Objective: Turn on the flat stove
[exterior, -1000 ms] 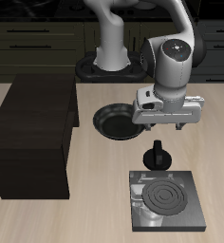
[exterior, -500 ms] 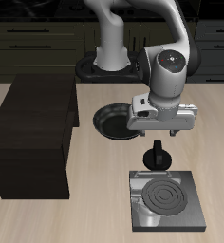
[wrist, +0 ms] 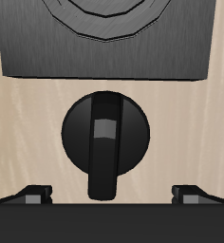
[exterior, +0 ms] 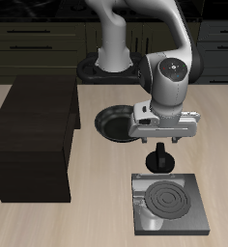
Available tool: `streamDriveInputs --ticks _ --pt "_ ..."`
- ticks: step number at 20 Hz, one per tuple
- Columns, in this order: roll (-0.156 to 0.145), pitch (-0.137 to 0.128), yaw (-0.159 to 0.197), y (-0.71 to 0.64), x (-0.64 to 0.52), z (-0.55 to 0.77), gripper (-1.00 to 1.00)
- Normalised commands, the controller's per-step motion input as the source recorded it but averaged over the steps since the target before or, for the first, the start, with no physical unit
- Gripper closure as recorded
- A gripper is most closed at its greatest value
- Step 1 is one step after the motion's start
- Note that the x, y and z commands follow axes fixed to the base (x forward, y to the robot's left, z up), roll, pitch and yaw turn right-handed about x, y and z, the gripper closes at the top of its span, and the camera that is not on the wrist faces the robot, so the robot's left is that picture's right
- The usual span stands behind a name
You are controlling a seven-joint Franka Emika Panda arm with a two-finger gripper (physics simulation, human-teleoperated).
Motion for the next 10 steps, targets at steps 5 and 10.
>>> streamDriveInputs --ticks 5,10 --pt "-0.010 0.035 -0.007 -0.05 -0.01 -0.19 -1.00" --pt "0.006 0.020 0.000 0.03 -0.03 -0.14 -1.00"
